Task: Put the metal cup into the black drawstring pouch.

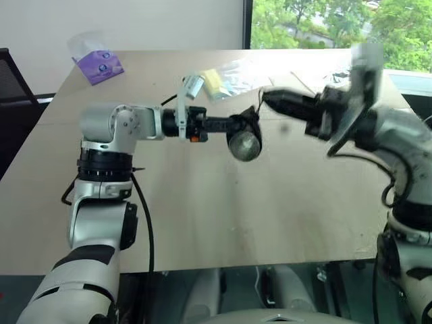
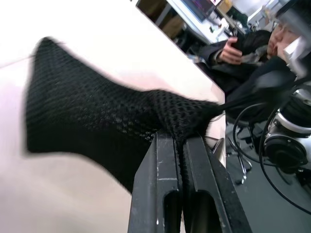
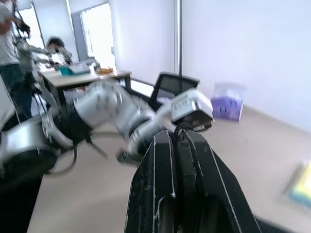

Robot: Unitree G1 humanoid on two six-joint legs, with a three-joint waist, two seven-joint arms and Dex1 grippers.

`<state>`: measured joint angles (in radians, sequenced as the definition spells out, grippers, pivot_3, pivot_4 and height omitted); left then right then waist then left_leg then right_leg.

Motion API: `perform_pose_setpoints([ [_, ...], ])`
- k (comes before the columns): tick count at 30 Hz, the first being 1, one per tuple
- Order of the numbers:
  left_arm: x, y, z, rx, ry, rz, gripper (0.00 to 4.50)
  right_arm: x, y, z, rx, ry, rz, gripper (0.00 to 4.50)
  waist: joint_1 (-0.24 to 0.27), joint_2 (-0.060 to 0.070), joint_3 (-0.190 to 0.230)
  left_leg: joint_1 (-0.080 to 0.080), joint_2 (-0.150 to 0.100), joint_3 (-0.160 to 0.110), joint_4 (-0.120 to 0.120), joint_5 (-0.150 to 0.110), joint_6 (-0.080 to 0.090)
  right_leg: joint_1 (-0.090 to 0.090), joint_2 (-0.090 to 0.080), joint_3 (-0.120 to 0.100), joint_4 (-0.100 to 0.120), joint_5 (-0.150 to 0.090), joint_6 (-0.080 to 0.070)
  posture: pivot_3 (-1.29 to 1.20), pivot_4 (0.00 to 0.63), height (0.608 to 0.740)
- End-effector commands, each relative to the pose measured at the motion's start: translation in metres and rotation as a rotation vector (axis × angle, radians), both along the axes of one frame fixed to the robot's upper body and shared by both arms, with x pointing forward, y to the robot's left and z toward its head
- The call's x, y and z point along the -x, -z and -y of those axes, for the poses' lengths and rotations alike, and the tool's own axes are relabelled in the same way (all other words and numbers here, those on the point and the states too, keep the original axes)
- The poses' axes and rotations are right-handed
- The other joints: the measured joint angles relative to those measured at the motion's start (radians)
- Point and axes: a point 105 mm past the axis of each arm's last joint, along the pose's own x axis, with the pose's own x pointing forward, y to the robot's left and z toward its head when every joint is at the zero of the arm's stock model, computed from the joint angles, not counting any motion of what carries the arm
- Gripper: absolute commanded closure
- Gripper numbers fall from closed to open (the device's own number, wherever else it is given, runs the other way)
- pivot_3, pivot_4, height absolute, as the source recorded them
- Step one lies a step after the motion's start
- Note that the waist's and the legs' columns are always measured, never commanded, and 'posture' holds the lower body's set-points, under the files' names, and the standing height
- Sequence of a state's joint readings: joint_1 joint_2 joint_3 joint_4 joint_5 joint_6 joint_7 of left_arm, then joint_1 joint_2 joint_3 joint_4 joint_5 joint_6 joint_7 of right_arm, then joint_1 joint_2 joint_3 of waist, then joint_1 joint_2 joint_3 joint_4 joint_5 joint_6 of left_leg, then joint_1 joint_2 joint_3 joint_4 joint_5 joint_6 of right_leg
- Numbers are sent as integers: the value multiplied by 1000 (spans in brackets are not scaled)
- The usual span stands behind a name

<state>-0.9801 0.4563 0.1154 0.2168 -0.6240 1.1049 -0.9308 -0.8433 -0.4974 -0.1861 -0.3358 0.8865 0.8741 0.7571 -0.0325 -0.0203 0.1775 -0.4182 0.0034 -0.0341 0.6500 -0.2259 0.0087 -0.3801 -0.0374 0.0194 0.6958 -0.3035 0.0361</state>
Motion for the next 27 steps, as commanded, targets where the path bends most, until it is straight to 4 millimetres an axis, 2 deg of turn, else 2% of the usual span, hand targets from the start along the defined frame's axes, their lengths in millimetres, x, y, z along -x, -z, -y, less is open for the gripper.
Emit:
perform_pose_setpoints([
  [1,14,-30,-6,172,59,100,3919,-1,-29,9,-50,23,50,4500,-3,0,0,-1,0,0,0,0,0,0,0,1,0,0,0,0,150,740],
  [3,25,-30,-4,172,111,117,3343,-3,-39,11,-55,31,64,4500,-7,0,0,-1,0,0,-1,0,0,-1,0,2,0,0,0,0,150,740],
  [5,24,-21,1,97,86,172,2243,-3,-44,11,-39,29,82,4500,-6,0,0,-1,0,0,-1,0,0,-1,1,2,0,0,0,0,150,740],
  [7,28,-20,5,98,105,179,1497,-3,-48,11,-35,29,95,4500,-3,0,0,-1,0,1,-2,0,0,-1,0,3,0,0,0,0,150,740],
  [11,36,-36,2,221,166,143,1497,-4,-64,18,-78,38,103,4500,-2,0,0,-1,0,1,-1,0,0,-1,1,2,0,0,0,0,150,740],
  [16,44,-48,14,213,200,252,1497,1,-61,15,-36,29,118,4500,-2,0,0,-1,0,0,-1,0,0,-1,1,2,-1,0,0,0,150,740],
  [19,36,-55,10,293,179,206,1497,1,-73,25,-141,44,111,4500,-1,0,0,-1,0,1,-1,0,0,-1,1,2,0,0,0,0,150,740],
  [20,32,-55,7,311,157,192,1497,2,-84,30,-235,25,70,4500,-2,0,0,-1,0,0,-1,0,0,-1,1,2,0,0,0,0,150,740],
  [21,29,-54,5,312,139,193,1497,-3,-80,28,-240,39,28,4500,-4,0,0,-1,0,0,-1,0,0,-1,1,2,0,0,0,0,150,740],
  [23,30,-55,7,321,143,202,1497,-4,-37,8,-17,83,51,4500,-4,0,0,-1,0,1,-1,0,0,-1,1,2,0,0,0,0,150,740],
  [24,32,-58,9,335,151,210,1497,-3,-30,6,-23,65,21,4500,-3,0,0,-1,0,0,-2,0,0,-1,1,2,-1,0,0,0,150,740],
  [26,35,-63,12,346,171,225,1497,-6,-43,11,-97,69,2,4500,-5,0,0,-1,0,0,-2,0,0,0,2,2,-1,0,0,0,150,740],
  [27,37,-64,14,318,172,261,1497,-6,-41,8,-57,72,18,4500,-6,1,1,-1,0,0,-2,0,0,-1,2,2,-1,0,0,0,150,740],
])
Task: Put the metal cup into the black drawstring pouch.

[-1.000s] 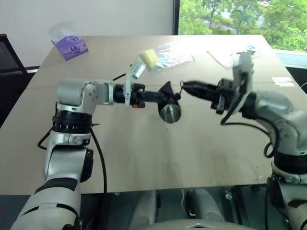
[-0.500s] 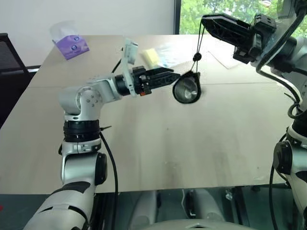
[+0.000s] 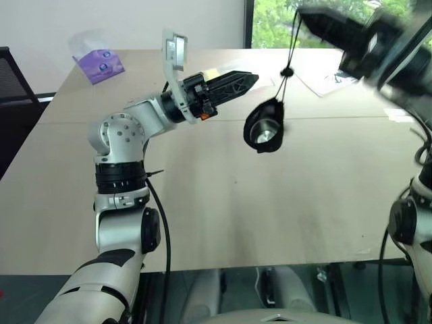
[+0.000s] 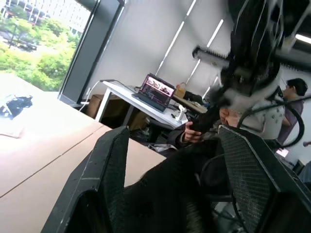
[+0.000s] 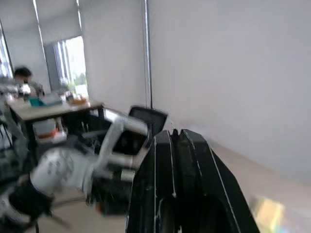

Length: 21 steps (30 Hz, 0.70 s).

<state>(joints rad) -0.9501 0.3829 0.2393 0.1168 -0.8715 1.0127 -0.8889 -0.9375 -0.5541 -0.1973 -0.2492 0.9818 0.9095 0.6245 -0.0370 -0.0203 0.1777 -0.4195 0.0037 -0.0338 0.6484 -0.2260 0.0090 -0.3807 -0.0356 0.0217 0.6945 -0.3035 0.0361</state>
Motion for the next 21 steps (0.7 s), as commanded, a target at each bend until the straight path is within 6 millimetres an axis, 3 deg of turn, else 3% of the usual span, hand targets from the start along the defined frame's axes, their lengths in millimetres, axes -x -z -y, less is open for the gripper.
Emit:
perform_pose_setpoints([
  [1,14,-18,11,-8,34,145,1497,9,-12,-7,31,-21,65,4500,-1,3,3,-1,0,1,0,0,0,-1,0,0,0,0,0,0,150,740],
  [4,19,-24,20,-17,50,203,1497,11,-1,-16,99,-42,65,4500,2,3,3,-2,0,0,1,0,0,-2,1,-1,0,0,0,0,150,740],
  [15,36,-11,53,-127,128,358,1497,19,-16,-21,70,-77,101,4500,3,4,3,-3,-1,0,1,0,0,-2,1,0,0,0,0,0,150,740],
  [18,31,-15,53,-87,116,334,2353,22,-16,-19,74,-78,106,4500,2,4,3,-2,-1,0,1,0,0,-2,1,0,0,0,0,0,150,740],
  [21,32,-14,54,-94,125,337,3842,27,-17,-18,74,-75,110,4500,2,4,3,-3,-1,0,1,0,0,-2,1,0,0,0,0,0,150,740],
])
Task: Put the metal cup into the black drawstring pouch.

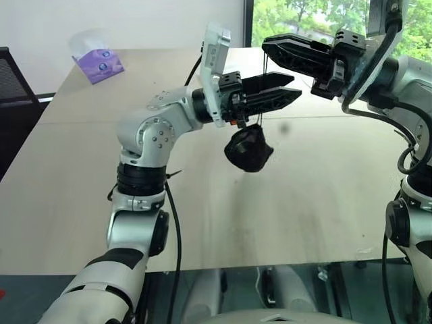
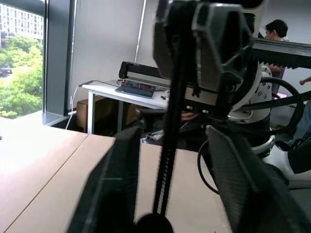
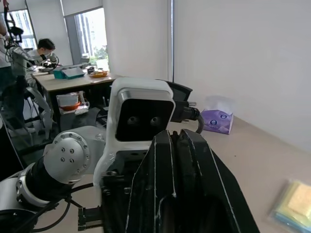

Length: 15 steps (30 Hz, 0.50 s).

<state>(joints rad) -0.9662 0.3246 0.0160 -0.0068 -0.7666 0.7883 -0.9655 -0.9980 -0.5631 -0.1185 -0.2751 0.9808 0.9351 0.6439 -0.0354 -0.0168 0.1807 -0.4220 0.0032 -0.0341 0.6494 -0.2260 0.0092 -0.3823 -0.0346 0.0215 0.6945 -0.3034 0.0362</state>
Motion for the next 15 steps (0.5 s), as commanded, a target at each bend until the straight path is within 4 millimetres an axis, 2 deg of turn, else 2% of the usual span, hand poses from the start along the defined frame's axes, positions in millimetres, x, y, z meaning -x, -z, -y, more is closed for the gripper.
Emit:
perform_pose_setpoints([
  [1,4,-7,-2,10,9,44,4297,16,-17,6,-28,-5,76,4500,1,0,0,0,0,0,0,0,0,0,0,0,0,0,0,0,150,740],
  [2,4,-4,-1,-3,9,43,4465,17,-17,6,-31,-2,77,4500,1,0,0,0,0,0,0,0,0,0,0,0,0,0,0,0,150,740],
  [5,-2,15,-1,-69,-13,28,4465,19,-27,13,-80,20,91,4500,1,0,0,0,0,0,0,0,0,0,1,0,0,0,0,0,150,740],
  [8,-13,56,-5,-182,-66,-21,4465,20,-57,28,-217,45,128,4500,0,0,0,0,0,0,0,0,0,0,1,0,0,0,0,0,150,740],
  [11,-19,85,-13,-231,-106,-79,4465,21,-84,45,-332,78,159,4500,-2,1,1,1,0,2,-1,0,0,0,1,0,0,0,0,0,150,740],
  [15,-29,117,-26,-291,-172,-136,4465,18,-102,65,-416,131,171,4500,2,1,1,0,0,0,0,0,0,0,1,0,0,0,0,0,150,740],
])
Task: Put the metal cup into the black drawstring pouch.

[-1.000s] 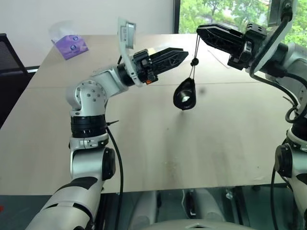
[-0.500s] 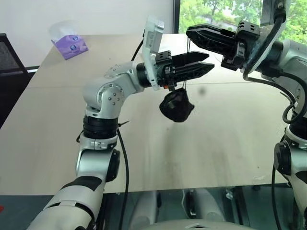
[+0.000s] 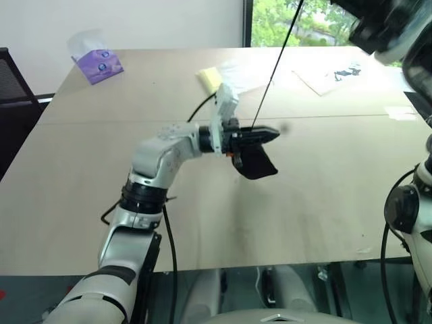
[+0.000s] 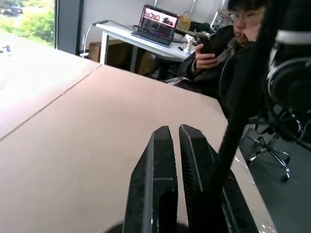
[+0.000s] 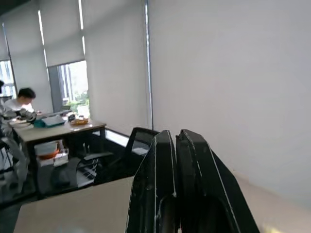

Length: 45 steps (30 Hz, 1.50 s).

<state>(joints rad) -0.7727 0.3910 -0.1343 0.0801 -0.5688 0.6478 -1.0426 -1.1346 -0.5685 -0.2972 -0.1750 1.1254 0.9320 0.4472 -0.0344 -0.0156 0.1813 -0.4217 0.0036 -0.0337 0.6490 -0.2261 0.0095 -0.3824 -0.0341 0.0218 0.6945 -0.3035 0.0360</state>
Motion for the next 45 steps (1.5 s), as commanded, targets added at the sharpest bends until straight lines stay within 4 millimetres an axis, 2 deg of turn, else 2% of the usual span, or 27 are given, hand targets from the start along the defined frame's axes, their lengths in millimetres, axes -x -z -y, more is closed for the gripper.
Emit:
perform_pose_setpoints([
  [1,-10,31,-16,-89,-76,-32,4465,13,-35,35,-146,78,120,4500,1,0,0,0,0,0,0,0,0,0,0,0,0,0,0,0,150,740],
  [3,-13,39,-21,-110,-101,-31,4465,7,-31,41,-137,117,107,4500,2,0,0,0,0,1,0,0,0,0,0,0,0,0,0,0,150,740],
  [6,-18,35,-22,-95,-135,-2,4465,-5,-17,47,-128,162,62,4500,9,-1,0,-1,0,0,0,-1,1,0,0,0,-1,0,0,0,150,740],
  [12,-35,20,-25,-52,-247,50,4465,-25,29,45,-20,251,-24,4500,19,0,-1,-1,0,1,2,-1,2,0,0,0,0,0,0,0,150,740],
  [13,-39,12,-30,2,-276,6,4465,-30,45,44,21,279,-61,4500,19,0,-1,-1,0,1,2,-1,2,0,0,0,0,0,0,0,150,740],
  [14,-41,4,-34,49,-286,-16,3730,-35,61,44,58,308,-100,4500,21,0,-1,-1,0,0,1,-1,2,0,0,0,0,0,0,0,150,740],
  [15,-44,-2,-39,84,-310,-38,3593,-37,81,43,109,327,-127,4500,20,0,-1,-1,0,-1,2,-1,2,0,0,-1,0,0,0,0,150,740],
  [16,-47,-6,-45,111,-343,-60,3091,-38,102,41,167,341,-151,4500,20,0,-1,-3,0,-1,2,-1,2,0,0,-1,0,0,0,0,150,740],
  [19,-51,-5,-59,127,-400,-120,1916,-34,142,37,242,348,-201,3732,19,0,-1,-10,0,0,3,-1,1,-8,0,-2,1,0,0,0,150,740],
  [20,-48,-6,-64,143,-396,-150,1450,-33,156,37,269,363,-219,3210,19,0,-1,-10,0,0,3,0,1,-8,0,-3,1,0,0,0,150,740],
  [23,-43,-8,-81,185,-415,-257,1439,-27,186,35,320,390,-250,1882,17,0,-1,-12,0,0,3,0,0,-10,0,-3,1,0,0,0,150,740],
  [26,-26,0,-93,163,-388,-419,1439,-20,210,36,392,431,-267,302,14,0,-1,-11,0,0,3,0,0,-11,1,-3,2,0,0,0,150,740],
  [27,-26,-1,-101,189,-428,-446,1439,-17,216,37,398,443,-278,138,15,0,-1,-11,0,0,3,1,-1,-11,1,-3,2,0,0,0,150,740],
  [30,-36,-4,-123,240,-586,-439,1439,-12,225,39,405,459,-297,138,20,0,-1,-11,0,0,4,2,-2,-10,1,-3,2,0,1,0,150,740],
  [33,-30,-1,-123,165,-614,-364,1439,-10,229,38,417,462,-296,138,21,0,-1,-10,0,0,4,2,-3,-9,1,-3,2,0,1,0,150,740],
  [37,-6,3,-130,53,-665,-101,1439,-1,241,35,530,476,-245,138,19,0,-1,-10,0,1,4,2,-4,-10,-1,1,2,0,0,0,150,740],
  [40,11,14,-140,-25,-693,-35,1439,7,245,37,529,483,-253,138,19,0,-1,-10,1,1,2,2,-4,-10,-1,2,1,0,0,0,150,740],
  [45,28,24,-161,-41,-809,95,1439,20,252,54,534,558,-229,138,28,0,-1,-9,1,1,4,1,-2,-8,-3,2,1,0,0,0,150,740],
])
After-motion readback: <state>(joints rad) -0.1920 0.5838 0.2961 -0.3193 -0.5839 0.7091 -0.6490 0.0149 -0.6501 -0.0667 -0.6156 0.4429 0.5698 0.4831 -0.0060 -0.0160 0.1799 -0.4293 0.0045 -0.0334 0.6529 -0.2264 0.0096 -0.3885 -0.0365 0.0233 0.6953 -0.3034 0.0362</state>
